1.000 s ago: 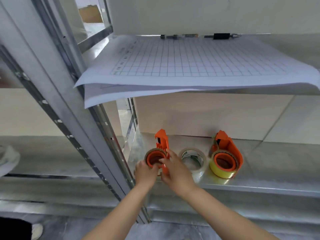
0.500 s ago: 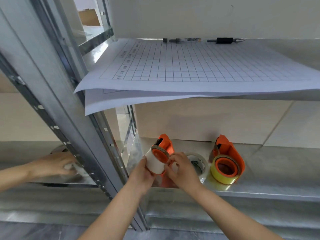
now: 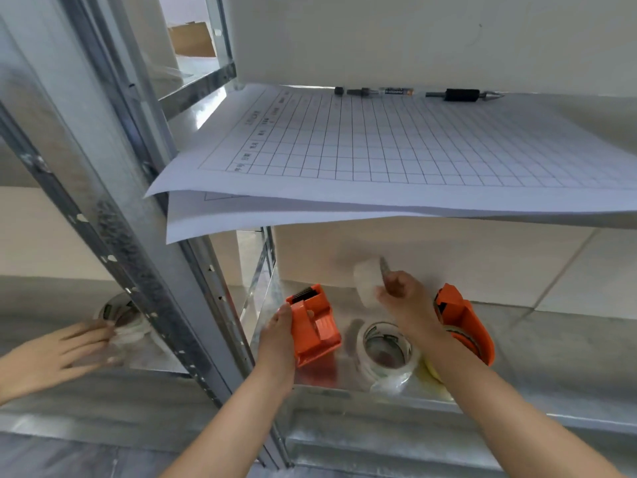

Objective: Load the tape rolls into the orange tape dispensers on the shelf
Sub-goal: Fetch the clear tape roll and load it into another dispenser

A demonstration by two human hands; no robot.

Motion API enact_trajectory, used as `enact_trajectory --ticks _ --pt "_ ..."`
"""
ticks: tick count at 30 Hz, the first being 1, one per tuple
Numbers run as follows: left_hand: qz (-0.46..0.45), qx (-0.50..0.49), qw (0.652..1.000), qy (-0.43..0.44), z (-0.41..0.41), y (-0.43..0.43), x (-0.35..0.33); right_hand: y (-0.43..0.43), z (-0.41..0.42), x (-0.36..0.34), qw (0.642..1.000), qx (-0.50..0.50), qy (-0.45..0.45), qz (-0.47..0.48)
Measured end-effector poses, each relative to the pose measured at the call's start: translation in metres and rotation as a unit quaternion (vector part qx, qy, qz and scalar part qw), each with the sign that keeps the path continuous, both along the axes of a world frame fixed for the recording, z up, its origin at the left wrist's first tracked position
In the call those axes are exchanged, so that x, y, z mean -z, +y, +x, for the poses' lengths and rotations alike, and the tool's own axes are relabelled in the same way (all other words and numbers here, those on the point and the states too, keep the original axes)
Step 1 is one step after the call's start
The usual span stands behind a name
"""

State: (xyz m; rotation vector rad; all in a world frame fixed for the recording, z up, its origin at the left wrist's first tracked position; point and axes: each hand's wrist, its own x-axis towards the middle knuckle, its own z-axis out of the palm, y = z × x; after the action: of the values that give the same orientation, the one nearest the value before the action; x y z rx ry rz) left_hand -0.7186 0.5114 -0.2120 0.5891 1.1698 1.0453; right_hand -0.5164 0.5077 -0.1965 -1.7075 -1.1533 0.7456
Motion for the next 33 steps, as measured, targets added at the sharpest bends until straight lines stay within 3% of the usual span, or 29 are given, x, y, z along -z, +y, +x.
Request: enact_trajectory --ticks 2,6,8,12,14,15,17,19,21,24,28,30,33 --pt "0.039 0.000 0.998 0.049 0.001 -0.003 0.000 0.011 0.011 0.005 0.986 -0.041 -0.153 -0.044" --pt "0.084 0.000 0.993 0.088 -0.001 -0.008 -0.003 0.020 0.013 0.016 0.906 -0.133 -0.372 -0.154" --pt "0.089 0.005 0.990 0.105 -0.003 -0.009 -0.002 0.018 0.013 0.018 0.890 -0.162 -0.387 -0.180" --pt "0.106 0.020 0.986 0.131 -0.004 -0.010 0.000 0.003 0.013 0.012 0.937 -0.128 -0.312 -0.096" --pt "0.117 0.026 0.984 0.133 -0.003 -0.012 0.001 -0.014 0.011 0.002 0.941 -0.179 -0.270 -0.092" --pt "0.117 0.027 0.984 0.133 -0.002 -0.012 0.002 -0.024 0.012 -0.001 0.921 -0.245 -0.282 -0.114" --pt "0.115 0.030 0.983 0.138 -0.001 -0.012 0.002 -0.042 0.012 0.003 0.845 -0.359 -0.348 -0.193" --pt "0.113 0.031 0.983 0.144 0.000 -0.012 0.003 -0.057 0.009 0.014 0.778 -0.372 -0.436 -0.258" --pt "0.113 0.040 0.981 0.153 0.000 -0.013 0.003 -0.061 0.004 0.024 0.786 -0.330 -0.471 -0.226" --pt "0.108 0.036 0.984 0.137 -0.003 -0.016 0.001 -0.058 0.003 0.015 0.875 -0.284 -0.348 -0.183" --pt "0.135 0.039 0.981 0.132 -0.005 -0.018 -0.001 -0.050 0.002 -0.008 0.971 -0.181 -0.021 -0.156" --pt "0.156 0.045 0.980 0.118 -0.005 -0.022 -0.006 -0.045 -0.005 -0.016 0.959 -0.125 0.208 -0.146" --pt "0.209 0.067 0.967 0.131 -0.007 -0.029 -0.007 -0.042 -0.025 -0.031 0.865 -0.105 0.475 -0.121"
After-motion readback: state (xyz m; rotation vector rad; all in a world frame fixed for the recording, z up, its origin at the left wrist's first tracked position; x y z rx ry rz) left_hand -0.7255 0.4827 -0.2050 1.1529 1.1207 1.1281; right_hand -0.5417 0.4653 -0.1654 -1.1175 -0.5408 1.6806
